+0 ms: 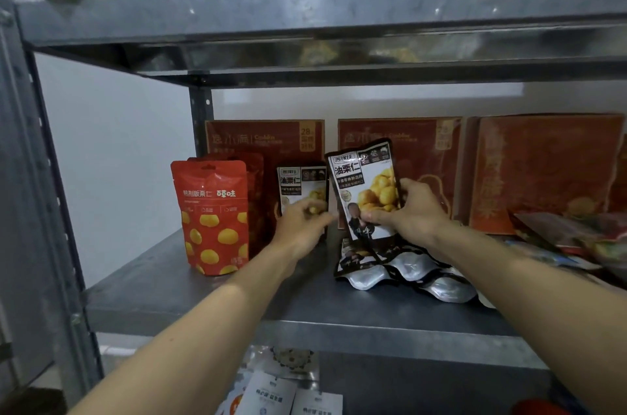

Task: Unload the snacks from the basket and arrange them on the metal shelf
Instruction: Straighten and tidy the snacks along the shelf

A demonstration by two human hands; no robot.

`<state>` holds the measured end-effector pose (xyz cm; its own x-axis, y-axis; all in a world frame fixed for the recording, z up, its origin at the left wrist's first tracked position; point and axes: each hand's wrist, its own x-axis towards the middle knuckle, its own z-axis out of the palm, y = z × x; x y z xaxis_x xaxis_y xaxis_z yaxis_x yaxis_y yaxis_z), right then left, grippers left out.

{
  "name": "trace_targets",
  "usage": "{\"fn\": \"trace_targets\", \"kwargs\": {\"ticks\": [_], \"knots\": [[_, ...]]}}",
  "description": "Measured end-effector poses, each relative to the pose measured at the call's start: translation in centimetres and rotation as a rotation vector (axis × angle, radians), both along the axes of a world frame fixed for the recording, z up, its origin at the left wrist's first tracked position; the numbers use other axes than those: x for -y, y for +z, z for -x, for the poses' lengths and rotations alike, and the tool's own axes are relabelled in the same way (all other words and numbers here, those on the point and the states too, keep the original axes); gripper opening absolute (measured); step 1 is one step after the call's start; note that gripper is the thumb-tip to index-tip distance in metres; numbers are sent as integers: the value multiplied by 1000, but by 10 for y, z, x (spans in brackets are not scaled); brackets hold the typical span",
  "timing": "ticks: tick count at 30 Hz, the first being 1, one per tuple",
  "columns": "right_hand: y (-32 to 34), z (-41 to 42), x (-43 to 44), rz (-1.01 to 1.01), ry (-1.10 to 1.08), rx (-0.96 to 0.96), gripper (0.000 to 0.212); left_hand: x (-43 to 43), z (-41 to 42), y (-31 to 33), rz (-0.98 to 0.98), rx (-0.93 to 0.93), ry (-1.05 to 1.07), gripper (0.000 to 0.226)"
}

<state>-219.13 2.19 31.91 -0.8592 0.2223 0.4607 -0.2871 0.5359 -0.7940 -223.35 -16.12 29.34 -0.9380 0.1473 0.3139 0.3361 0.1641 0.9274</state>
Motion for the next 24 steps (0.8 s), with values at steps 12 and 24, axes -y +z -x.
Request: {"fn": "trace_targets", "kwargs": {"ticks": [12, 24], "knots": [[-14, 14, -25, 41, -141, 16, 56, -21, -9, -21, 293, 203, -228, 54], [-23, 21, -33, 57, -155, 30, 61, 9, -17, 5, 512, 381, -320, 73]]}}
